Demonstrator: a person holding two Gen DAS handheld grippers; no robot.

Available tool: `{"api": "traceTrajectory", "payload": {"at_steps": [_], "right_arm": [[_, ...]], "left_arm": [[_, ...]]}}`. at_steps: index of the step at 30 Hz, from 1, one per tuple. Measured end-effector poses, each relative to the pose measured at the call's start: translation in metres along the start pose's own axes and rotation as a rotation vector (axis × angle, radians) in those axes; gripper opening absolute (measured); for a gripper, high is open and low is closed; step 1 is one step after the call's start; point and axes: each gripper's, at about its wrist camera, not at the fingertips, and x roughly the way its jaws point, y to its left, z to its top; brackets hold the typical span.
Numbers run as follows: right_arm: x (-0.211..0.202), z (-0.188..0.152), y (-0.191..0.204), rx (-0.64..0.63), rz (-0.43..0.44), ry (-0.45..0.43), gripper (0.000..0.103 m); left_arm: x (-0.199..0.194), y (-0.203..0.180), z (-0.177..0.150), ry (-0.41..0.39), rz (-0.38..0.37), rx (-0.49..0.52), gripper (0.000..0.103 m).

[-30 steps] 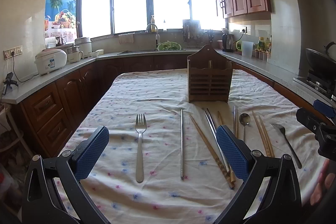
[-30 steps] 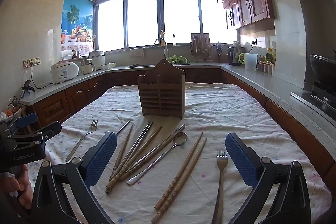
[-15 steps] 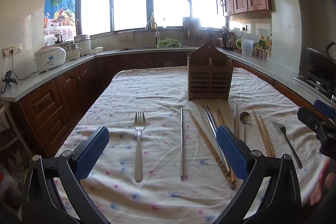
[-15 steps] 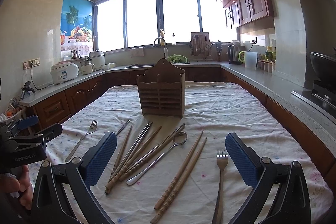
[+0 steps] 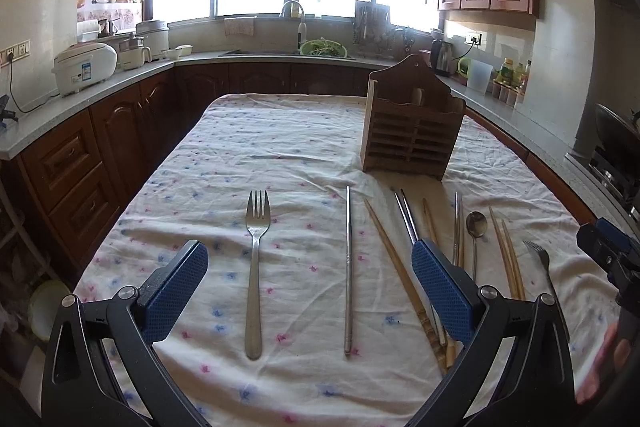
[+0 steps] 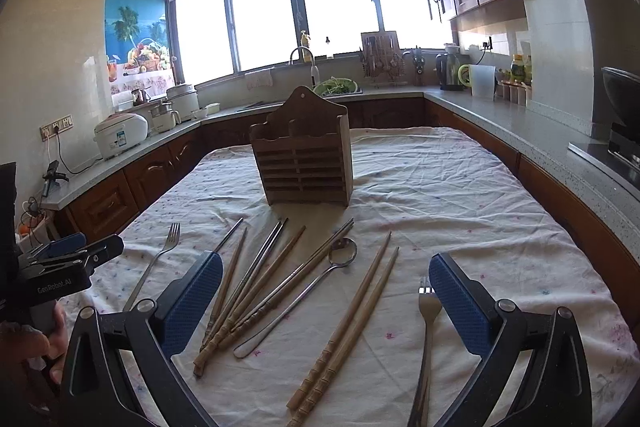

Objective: Organize utensils

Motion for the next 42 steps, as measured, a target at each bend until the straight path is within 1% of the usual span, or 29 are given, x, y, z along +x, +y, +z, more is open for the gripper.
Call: {"api": "traceTrajectory", "payload": {"at_steps": [2,5,7,8,10,11,13,16,18,20,22,23,24,27,30,31,33,38,39,40,41,42], "right_arm": [[0.011,0.004,-0.006,0.019,0.007,0.028,0.102],[0.026,0.010,-0.016,0.056,0.000,0.070,0.099],[0.037,0.013,-0.024,0.086,-0.004,0.098,0.091],[0.043,0.015,-0.029,0.102,-0.003,0.114,0.088],[0.056,0.018,-0.037,0.130,-0.014,0.151,0.075],[0.064,0.020,-0.041,0.142,-0.019,0.169,0.071],[0.079,0.024,-0.049,0.161,-0.030,0.209,0.060],[0.103,0.029,-0.058,0.185,-0.042,0.261,0.048],[0.117,0.030,-0.063,0.186,-0.053,0.293,0.044],[0.129,0.030,-0.065,0.182,-0.061,0.320,0.042],[0.141,0.029,-0.068,0.179,-0.069,0.347,0.036],[0.146,0.028,-0.069,0.177,-0.073,0.359,0.034],[0.151,0.027,-0.070,0.173,-0.080,0.373,0.032],[0.164,0.023,-0.071,0.167,-0.089,0.409,0.024],[0.174,0.022,-0.072,0.157,-0.101,0.432,0.022],[0.177,0.022,-0.072,0.152,-0.104,0.440,0.019],[0.186,0.019,-0.072,0.142,-0.106,0.470,0.018],[0.192,0.017,-0.067,0.099,-0.125,0.465,0.017],[0.193,0.017,-0.066,0.092,-0.126,0.463,0.016],[0.195,0.018,-0.066,0.091,-0.126,0.462,0.014],[0.196,0.019,-0.066,0.091,-0.128,0.463,0.011],[0.197,0.019,-0.066,0.089,-0.127,0.464,0.009]], "left_arm": [[0.011,0.000,0.007,0.028,-0.021,0.000,0.103],[0.028,-0.002,0.016,0.077,-0.039,0.015,0.103],[0.041,-0.002,0.022,0.113,-0.055,0.014,0.103],[0.048,-0.002,0.024,0.133,-0.065,0.014,0.103],[0.062,-0.003,0.029,0.170,-0.076,0.018,0.098],[0.069,-0.004,0.032,0.189,-0.078,0.023,0.096],[0.084,-0.005,0.037,0.223,-0.090,0.030,0.088],[0.106,-0.010,0.045,0.267,-0.103,0.045,0.080],[0.120,-0.014,0.049,0.291,-0.108,0.063,0.076],[0.133,-0.017,0.053,0.319,-0.109,0.082,0.071],[0.146,-0.021,0.055,0.341,-0.113,0.097,0.064],[0.154,-0.022,0.057,0.355,-0.113,0.105,0.061],[0.161,-0.024,0.057,0.368,-0.114,0.112,0.057],[0.179,-0.028,0.057,0.403,-0.107,0.134,0.049],[0.193,-0.030,0.055,0.426,-0.107,0.146,0.043],[0.198,-0.031,0.054,0.434,-0.107,0.151,0.038],[0.207,-0.031,0.051,0.457,-0.112,0.151,0.028],[0.211,-0.038,0.051,0.440,-0.105,0.191,0.026],[0.213,-0.040,0.052,0.438,-0.106,0.201,0.022],[0.214,-0.041,0.052,0.437,-0.112,0.205,0.017],[0.215,-0.043,0.053,0.437,-0.116,0.208,0.014],[0.216,-0.043,0.054,0.438,-0.122,0.210,0.008]]}}
